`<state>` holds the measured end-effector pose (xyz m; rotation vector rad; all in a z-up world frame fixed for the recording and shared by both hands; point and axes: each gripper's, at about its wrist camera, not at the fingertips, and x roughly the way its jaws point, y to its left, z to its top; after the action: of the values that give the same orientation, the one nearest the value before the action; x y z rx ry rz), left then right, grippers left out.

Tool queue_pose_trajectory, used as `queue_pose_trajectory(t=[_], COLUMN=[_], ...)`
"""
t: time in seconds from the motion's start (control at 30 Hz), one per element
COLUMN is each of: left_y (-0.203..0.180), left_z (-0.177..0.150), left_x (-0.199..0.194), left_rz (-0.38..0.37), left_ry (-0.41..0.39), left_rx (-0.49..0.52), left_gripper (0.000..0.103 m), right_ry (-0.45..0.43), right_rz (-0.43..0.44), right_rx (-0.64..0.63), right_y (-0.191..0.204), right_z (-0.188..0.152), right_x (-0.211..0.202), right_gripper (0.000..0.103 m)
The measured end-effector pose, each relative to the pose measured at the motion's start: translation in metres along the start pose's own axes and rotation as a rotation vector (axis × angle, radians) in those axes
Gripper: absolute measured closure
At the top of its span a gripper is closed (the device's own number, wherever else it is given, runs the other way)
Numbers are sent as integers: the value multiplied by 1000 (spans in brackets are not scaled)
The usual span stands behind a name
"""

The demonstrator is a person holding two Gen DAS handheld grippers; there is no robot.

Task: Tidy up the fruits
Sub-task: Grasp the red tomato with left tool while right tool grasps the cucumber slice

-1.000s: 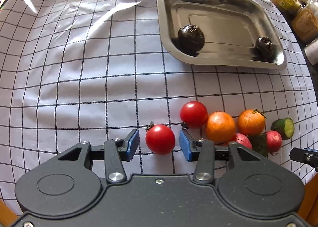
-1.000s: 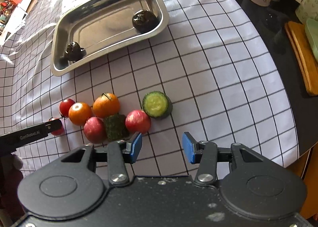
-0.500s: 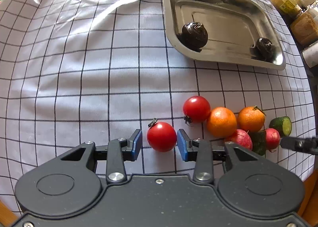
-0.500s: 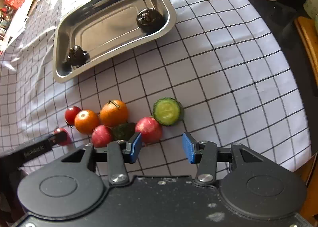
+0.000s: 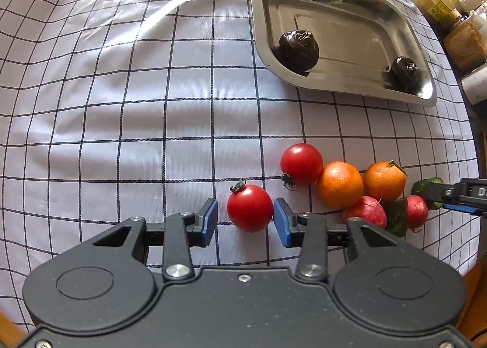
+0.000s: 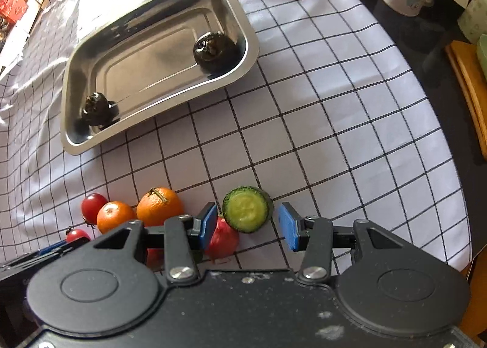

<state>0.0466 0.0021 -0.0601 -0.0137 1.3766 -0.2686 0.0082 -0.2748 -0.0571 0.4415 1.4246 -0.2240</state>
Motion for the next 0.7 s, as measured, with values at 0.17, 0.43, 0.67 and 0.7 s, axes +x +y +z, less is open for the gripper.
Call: queue_pose_trajectory(t=[0.17,0.43,0.67,0.7], left_y=[1,-4,-4,-3], left_z=[1,4,5,6], left_x=[-1,3,8,8], left_rz=[0,13,17,15], left_ry=[-7,1,15,15], left_rx=[9,24,17,17], left_gripper=[53,54,54,57], right_ry=[2,30,41,42], right_rz=[-22,-45,-40,-36], right_rx=[-19,-34,-34,-32], right_y=[6,10,9,9], right_z=[3,8,10,10], right_x=[10,26,30,30], right_gripper=[55,55,59,61])
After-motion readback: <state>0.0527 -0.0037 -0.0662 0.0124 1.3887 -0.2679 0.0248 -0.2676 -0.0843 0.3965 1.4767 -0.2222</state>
